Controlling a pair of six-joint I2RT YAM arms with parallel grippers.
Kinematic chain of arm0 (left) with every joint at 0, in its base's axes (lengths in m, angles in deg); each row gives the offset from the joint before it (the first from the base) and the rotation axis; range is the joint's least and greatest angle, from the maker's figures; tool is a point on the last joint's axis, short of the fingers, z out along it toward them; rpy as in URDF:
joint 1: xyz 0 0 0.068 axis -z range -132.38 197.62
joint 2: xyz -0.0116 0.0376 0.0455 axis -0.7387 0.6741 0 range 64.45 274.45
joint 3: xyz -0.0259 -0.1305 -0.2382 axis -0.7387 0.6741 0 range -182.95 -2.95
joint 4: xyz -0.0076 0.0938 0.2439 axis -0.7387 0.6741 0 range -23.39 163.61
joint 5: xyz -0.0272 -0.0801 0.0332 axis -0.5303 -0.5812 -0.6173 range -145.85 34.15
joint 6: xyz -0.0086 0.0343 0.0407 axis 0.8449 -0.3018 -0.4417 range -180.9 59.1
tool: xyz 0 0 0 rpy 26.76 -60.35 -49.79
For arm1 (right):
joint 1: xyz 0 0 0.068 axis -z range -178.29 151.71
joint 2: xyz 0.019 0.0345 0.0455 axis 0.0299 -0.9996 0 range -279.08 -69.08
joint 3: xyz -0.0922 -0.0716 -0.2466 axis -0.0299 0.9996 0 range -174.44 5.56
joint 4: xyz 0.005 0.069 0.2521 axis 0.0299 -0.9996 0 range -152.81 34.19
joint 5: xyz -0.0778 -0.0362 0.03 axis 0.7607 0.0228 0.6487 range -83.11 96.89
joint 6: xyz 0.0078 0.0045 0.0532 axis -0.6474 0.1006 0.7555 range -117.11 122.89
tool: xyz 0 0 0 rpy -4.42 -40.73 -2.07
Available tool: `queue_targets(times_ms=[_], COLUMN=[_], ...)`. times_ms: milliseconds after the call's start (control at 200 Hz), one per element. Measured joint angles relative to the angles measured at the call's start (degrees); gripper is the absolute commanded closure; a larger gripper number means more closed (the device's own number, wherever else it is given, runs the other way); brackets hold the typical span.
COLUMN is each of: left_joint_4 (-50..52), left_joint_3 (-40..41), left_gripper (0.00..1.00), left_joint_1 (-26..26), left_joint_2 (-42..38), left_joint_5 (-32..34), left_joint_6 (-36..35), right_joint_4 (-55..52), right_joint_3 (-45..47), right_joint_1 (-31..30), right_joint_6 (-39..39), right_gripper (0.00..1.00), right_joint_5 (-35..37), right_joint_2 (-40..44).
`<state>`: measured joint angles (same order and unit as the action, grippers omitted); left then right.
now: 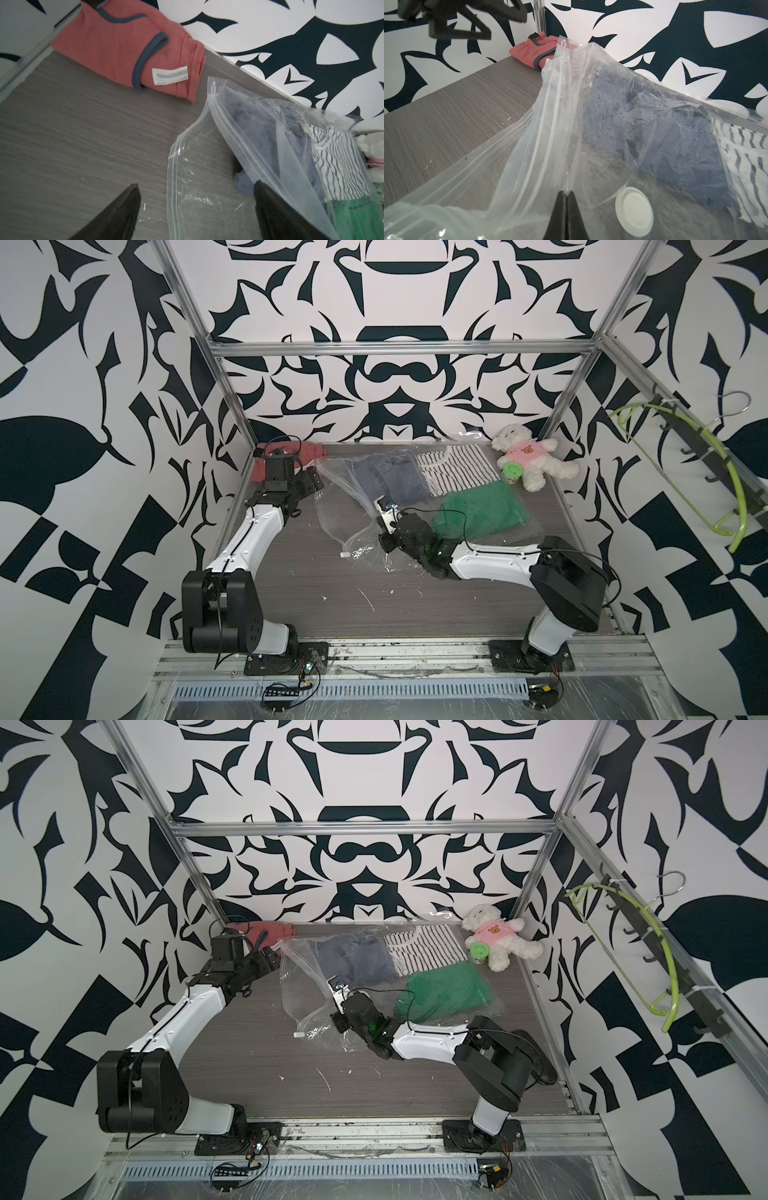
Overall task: Take the tank top out of the vacuum bag
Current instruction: Take out the tank top from the vacuum bag.
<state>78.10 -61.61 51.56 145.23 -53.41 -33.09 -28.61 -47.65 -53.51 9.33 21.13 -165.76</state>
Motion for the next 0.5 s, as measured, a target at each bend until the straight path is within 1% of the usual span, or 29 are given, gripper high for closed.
queue_targets(times_ms=[35,185,300,310,375,500], left_joint_4=[-0.2,-1.8,-6.2,-6.5,-9.4,-13.7], left_joint_3=[1.2,4.6,8.0,8.2,9.6,9.9], left_gripper=[0.13,0.14,0.14,0.17,0.19,0.22], left_joint_1=[0.6,4.4,5.3,5.3,5.3,5.3], left_joint_2=[-0.4,-0.4,0.3,0.4,2.3,7.7], left_joint_5=[-0.2,-1.7,-3.9,-4.0,-5.5,-8.2], left_joint_6=[0.4,1.5,2.8,2.8,3.3,3.8], right_joint_4=[0.4,1.3,1.5,1.6,1.5,1.5], right_joint_3=[0.0,0.1,0.5,0.5,0.7,0.7], right_joint_1=[0.0,0.0,0.0,0.0,0.0,0.0], right_joint_6=[0.0,0.0,0.2,0.3,0.7,1.1], right_gripper=[1.0,1.0,1.0,1.0,1.0,1.0], right_joint_5=[0.0,0.0,0.0,0.0,0.0,-0.1], right_joint_2=[0.0,0.0,0.0,0.0,0.0,0.0])
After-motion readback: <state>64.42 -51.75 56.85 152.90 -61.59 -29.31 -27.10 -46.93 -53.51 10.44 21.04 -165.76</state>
